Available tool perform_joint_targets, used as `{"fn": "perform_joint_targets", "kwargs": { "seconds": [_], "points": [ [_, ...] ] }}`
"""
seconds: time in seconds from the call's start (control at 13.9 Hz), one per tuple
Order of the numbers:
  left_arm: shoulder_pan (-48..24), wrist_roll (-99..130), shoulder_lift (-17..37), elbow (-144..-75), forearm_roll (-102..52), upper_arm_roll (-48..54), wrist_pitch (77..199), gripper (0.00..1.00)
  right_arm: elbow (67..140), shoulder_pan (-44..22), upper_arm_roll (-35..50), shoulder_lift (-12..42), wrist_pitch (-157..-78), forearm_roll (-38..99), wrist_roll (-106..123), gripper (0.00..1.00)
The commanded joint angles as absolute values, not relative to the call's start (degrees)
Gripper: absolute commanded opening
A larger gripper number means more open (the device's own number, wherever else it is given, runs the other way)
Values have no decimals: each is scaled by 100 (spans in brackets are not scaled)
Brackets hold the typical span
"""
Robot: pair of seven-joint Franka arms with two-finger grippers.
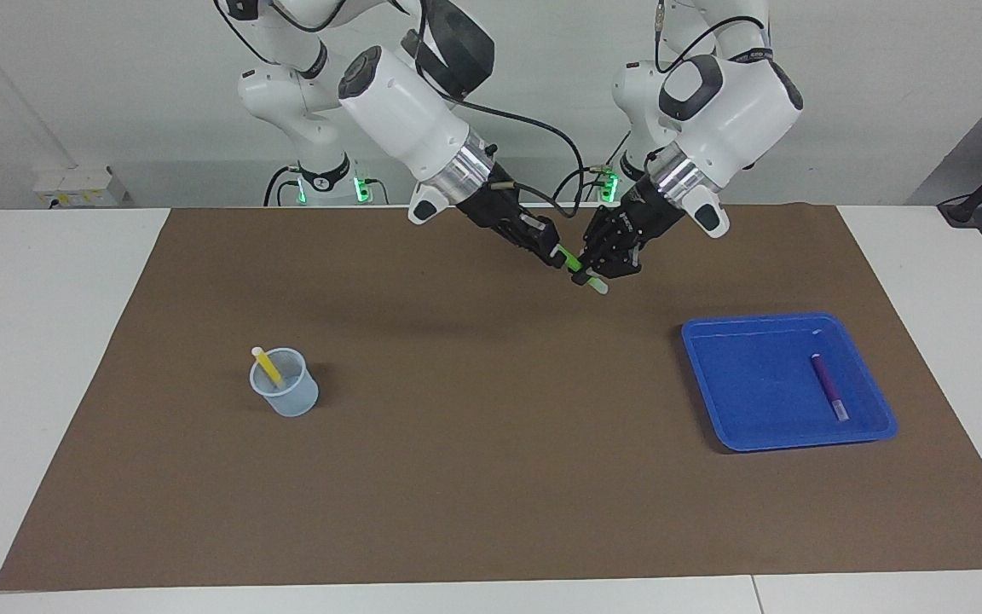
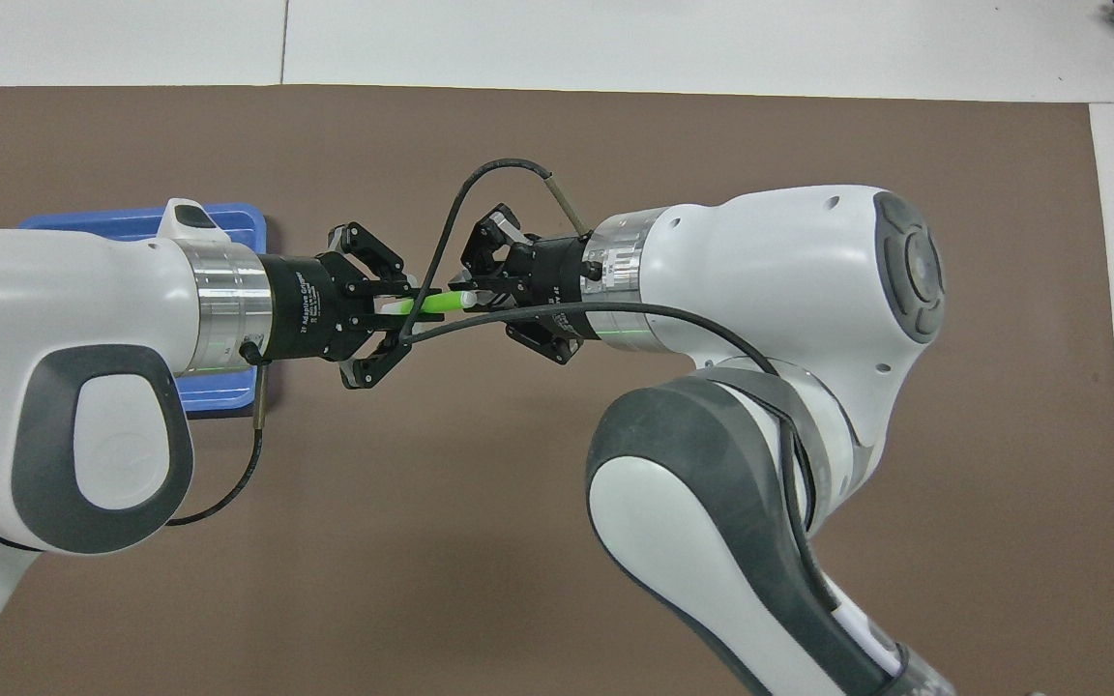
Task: Right arm passes pens to left for tray arrangement
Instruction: 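Close the left gripper on the green pen beside the right gripper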
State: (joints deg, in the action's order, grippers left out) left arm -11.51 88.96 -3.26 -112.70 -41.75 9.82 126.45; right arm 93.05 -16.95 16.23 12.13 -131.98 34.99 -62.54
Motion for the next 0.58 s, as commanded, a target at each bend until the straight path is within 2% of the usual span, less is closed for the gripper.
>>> {"fn": "perform_joint_targets", "kwargs": {
  "seconds": [0.0,0.29,0.5],
  "points": [
    [-1143,8859,-448,-11347,-4289,905,12472,0,9308,-1644,1626,1222,-13263,3542,-6196,100],
    [-932,8143,-527,-11347,-4210,888,12078,0,9141,-1530,1591,1222,-12965,3209,-6179,100],
    [-704,6455,-632,-11408,-4105,888,11541,0,9018,-1100,1591,1108,-12115,2743,-5541,100]
  ]
}}
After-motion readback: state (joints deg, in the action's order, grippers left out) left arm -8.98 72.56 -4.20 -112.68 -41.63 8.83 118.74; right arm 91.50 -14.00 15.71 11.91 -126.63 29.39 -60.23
